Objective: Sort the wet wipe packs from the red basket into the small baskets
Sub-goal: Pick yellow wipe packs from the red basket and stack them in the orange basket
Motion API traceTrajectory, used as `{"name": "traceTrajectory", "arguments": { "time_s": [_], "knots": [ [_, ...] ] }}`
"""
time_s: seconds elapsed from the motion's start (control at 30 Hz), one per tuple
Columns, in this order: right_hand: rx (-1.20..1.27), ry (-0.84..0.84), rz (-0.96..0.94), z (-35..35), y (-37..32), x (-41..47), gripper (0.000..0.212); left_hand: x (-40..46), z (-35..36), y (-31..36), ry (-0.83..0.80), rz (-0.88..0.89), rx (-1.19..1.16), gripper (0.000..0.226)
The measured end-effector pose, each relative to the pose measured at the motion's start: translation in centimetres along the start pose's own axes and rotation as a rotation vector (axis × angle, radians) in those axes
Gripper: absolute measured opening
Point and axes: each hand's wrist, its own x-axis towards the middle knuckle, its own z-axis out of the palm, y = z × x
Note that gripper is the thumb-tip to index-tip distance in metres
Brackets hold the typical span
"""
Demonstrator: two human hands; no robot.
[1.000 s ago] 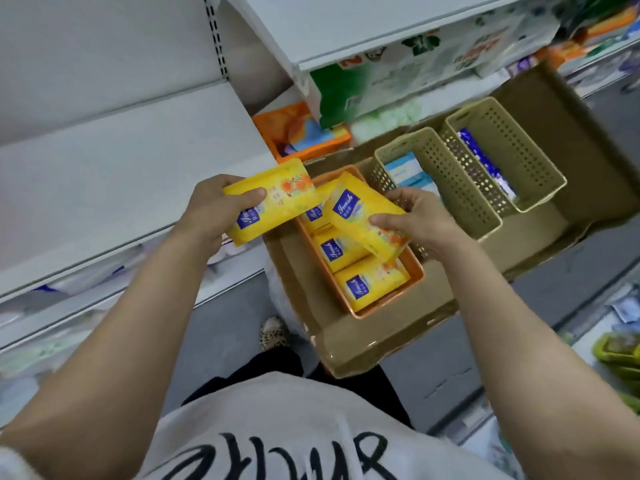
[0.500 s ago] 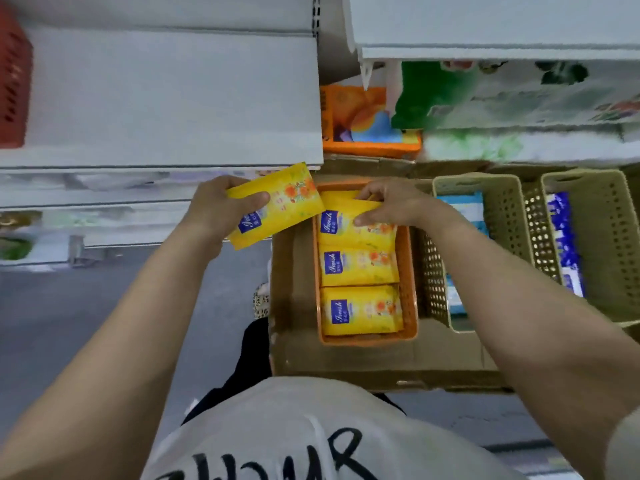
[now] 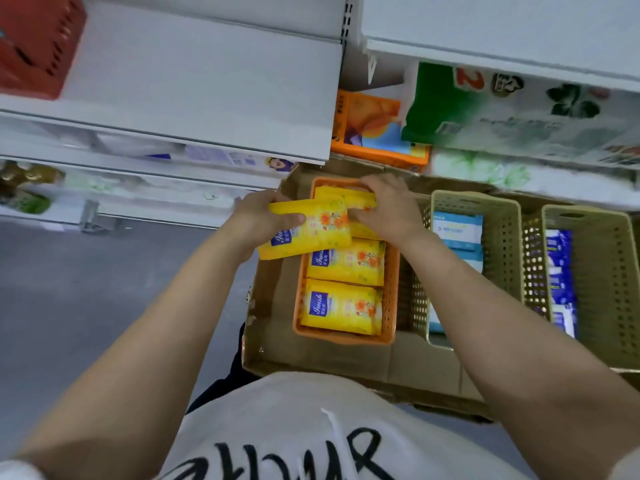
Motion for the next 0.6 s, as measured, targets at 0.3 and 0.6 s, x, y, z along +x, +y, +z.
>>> {"name": "traceTrajectory", "arguments": {
  "time_s": [0.3,0.6],
  "knots": [
    [0.086,-0.08,-0.012,-0.3,0.5,-1.1,0.06,-0.6,0.5,-1.2,0.009,-0.026,0.033,0.035],
    [0.37,-0.467,0.015,-4.1,-1.4,-3.7,0.036,-1.1,3.8,0.2,-0.233,0.121,-0.023,0.039]
  ]
}}
